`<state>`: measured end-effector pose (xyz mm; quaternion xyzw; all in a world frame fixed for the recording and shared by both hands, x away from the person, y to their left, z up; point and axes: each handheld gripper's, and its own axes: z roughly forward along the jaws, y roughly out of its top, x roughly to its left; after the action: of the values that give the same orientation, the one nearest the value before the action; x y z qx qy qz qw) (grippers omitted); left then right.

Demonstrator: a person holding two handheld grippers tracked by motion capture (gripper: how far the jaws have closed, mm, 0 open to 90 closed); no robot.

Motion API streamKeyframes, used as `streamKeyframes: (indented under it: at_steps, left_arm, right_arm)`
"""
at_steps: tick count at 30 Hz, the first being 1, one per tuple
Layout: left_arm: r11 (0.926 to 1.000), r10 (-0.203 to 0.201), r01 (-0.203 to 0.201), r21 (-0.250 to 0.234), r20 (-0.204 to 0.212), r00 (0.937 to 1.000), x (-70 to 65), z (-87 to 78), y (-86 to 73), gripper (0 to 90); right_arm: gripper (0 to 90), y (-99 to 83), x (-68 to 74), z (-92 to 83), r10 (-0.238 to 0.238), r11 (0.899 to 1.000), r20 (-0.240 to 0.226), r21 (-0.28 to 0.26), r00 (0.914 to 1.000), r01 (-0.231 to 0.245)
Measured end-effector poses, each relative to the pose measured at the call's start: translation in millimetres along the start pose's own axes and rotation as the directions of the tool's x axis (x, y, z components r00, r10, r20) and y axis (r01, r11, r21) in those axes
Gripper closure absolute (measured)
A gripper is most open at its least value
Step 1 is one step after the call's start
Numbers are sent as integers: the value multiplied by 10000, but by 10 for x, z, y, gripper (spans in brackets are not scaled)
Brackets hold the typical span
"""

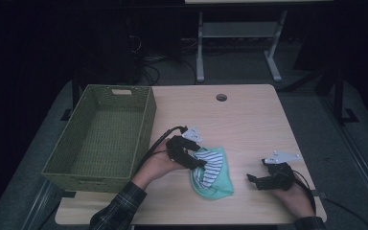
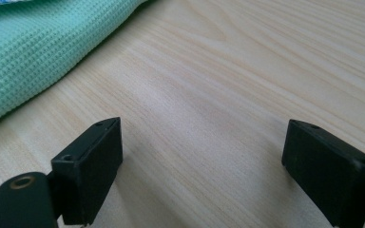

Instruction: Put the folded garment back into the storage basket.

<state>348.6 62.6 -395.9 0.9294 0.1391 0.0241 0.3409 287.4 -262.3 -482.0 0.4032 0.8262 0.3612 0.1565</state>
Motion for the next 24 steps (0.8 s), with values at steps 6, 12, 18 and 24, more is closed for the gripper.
streamKeyframes:
  at_steps: [6, 12, 18, 24]
  left_arm:
    - [9935, 414, -460, 1043, 465, 9981, -7, 171, -10, 372]
    - [9805, 662, -806, 1795, 845, 9942, -47, 292, -64, 367]
    - [9676, 872, -1040, 2302, 817, 9928, -57, 374, -107, 349]
    - [9577, 912, -1092, 2663, 790, 9927, -49, 417, -140, 340]
  right_arm:
    - [131, 0, 3, -1, 67, 10000, 29, 15, 10000, -67]
    - [131, -1, 1, 0, 37, 10000, 39, 7, 10000, -37]
    - [131, -1, 2, 0, 51, 10000, 68, 8, 10000, -51]
    - [131, -1, 2, 0, 65, 10000, 75, 13, 10000, -65]
